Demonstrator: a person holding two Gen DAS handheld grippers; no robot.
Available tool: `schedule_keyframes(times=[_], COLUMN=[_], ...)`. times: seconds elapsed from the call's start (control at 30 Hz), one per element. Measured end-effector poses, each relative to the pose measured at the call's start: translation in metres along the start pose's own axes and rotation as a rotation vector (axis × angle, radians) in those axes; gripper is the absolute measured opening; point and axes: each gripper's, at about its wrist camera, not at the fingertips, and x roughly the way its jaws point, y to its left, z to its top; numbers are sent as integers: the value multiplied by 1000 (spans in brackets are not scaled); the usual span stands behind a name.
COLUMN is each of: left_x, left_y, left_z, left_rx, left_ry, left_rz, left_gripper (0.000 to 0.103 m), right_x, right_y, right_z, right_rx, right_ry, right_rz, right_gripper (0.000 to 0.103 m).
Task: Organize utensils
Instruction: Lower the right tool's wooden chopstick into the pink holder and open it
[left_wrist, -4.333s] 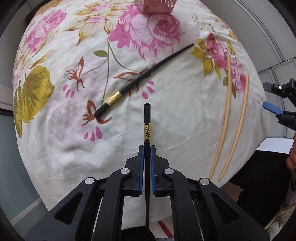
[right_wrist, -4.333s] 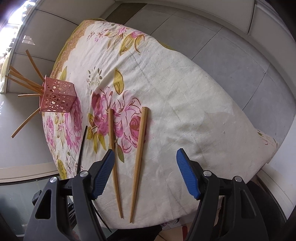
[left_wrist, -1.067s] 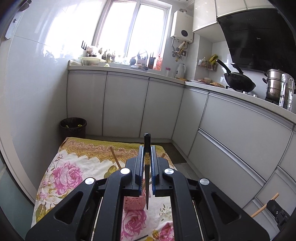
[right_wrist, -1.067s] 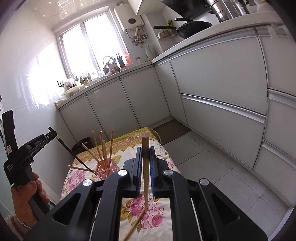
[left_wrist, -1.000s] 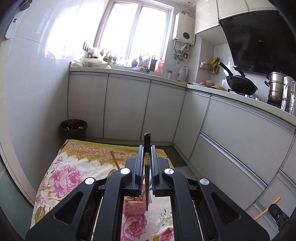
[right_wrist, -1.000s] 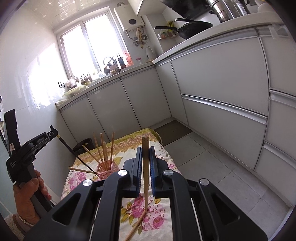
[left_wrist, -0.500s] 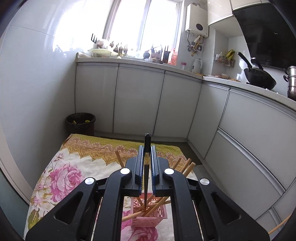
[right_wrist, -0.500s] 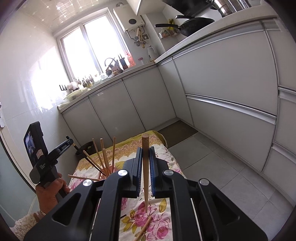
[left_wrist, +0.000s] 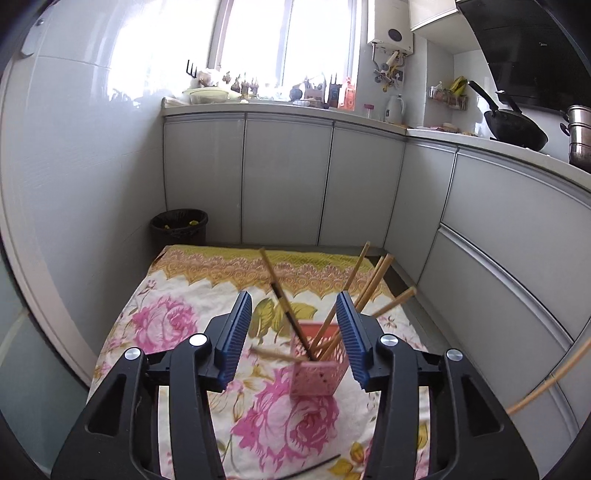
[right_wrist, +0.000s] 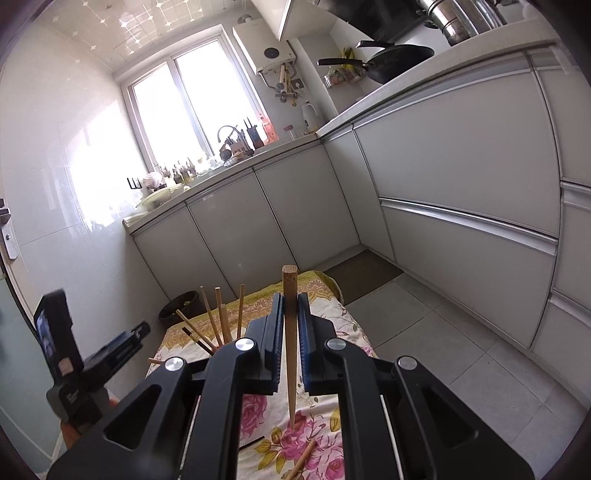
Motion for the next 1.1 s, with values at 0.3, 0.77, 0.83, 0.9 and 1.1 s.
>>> schedule_keyframes(times=[0.3,0.77,0.83,0.9,1.1], left_x=[-23,-2,0,0,-3], left_y=[21,55,60,65,72], left_z=[-44,-47,-46,-45,-42], left_rx=[60,-26,-34,-46,-92], left_ry=[113,145,149,147,164], left_rz=[48,9,6,4,-4], left_gripper=[45,45,45,45,45], right_x=[29,140,157,170,144], right_y=[34,89,92,96,100], right_z=[26,23,12,0,-14], right_rx=[39,3,-14,-47,-90], right_ry=[-126,-140,-117,-90,-75], right_rz=[71,83,74,67,68], right_gripper=[8,8,8,8,50])
